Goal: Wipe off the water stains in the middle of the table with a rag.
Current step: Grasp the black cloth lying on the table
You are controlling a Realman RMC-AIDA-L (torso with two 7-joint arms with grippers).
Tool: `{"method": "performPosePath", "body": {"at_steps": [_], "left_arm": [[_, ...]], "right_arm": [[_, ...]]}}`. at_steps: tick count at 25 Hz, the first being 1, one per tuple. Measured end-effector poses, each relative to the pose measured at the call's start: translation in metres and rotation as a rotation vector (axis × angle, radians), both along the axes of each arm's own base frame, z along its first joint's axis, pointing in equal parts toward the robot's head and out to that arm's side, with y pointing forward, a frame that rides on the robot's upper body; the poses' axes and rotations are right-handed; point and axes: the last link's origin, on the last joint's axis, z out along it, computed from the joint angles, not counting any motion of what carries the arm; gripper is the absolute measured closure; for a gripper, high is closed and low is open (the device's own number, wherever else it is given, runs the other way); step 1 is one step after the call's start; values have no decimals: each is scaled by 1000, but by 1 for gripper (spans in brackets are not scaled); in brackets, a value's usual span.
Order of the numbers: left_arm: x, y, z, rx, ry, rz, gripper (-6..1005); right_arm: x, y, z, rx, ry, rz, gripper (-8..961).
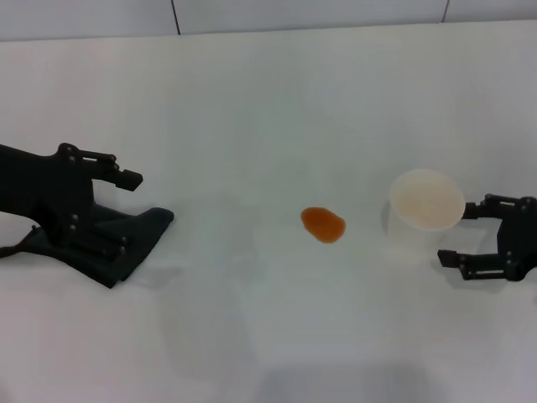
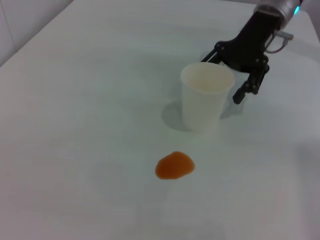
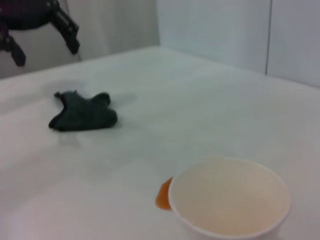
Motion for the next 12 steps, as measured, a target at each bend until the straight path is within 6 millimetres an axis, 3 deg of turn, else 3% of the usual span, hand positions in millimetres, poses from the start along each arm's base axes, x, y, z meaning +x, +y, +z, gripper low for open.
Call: {"method": "performPosePath", "body": {"at_steps": [12], "left_arm": [[-6, -1, 1, -1, 32, 21, 127]], "right_arm": [[-73, 25, 45, -188, -169, 130, 118]]}}
